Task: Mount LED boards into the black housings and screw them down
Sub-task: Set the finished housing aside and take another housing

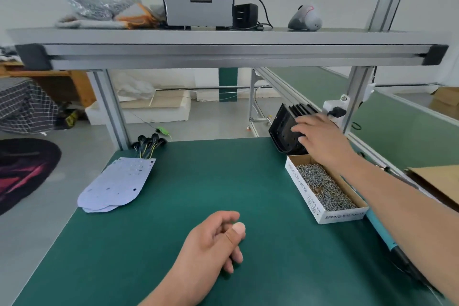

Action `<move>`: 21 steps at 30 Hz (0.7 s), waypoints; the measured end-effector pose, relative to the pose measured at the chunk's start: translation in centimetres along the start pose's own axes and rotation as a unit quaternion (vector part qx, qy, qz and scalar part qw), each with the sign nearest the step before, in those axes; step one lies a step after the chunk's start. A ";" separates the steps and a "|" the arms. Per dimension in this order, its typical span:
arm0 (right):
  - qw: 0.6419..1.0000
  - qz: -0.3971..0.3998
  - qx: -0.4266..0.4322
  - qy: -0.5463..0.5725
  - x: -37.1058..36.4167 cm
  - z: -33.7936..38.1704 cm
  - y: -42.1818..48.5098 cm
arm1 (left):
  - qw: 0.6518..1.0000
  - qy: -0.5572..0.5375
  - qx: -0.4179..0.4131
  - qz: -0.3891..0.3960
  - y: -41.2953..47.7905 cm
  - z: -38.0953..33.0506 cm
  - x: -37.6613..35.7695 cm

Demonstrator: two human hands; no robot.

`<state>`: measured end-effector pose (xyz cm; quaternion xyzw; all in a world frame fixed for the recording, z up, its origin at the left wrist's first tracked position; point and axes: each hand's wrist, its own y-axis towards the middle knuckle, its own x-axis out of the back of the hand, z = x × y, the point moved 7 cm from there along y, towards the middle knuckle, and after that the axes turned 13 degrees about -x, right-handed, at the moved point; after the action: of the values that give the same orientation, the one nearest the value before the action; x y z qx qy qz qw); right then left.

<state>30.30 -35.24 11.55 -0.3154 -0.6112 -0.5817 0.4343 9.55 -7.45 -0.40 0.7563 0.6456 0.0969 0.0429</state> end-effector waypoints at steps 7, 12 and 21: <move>0.979 0.037 0.066 -0.187 -2.1 0.6 1.7 | 1.000 0.002 -0.004 -0.002 -0.2 -0.9 0.2; 0.992 0.059 0.092 -0.065 -2.1 0.8 1.3 | 1.000 -0.002 -0.007 -0.001 -0.3 -1.1 0.3; 0.987 -0.049 0.104 0.114 2.4 5.5 -4.7 | 0.997 0.006 -0.026 -0.069 0.2 -1.5 1.8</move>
<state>24.18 -30.69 11.98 -0.1692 -0.6296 -0.5677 0.5027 9.74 -5.80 1.23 0.7078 0.6940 0.1148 0.0651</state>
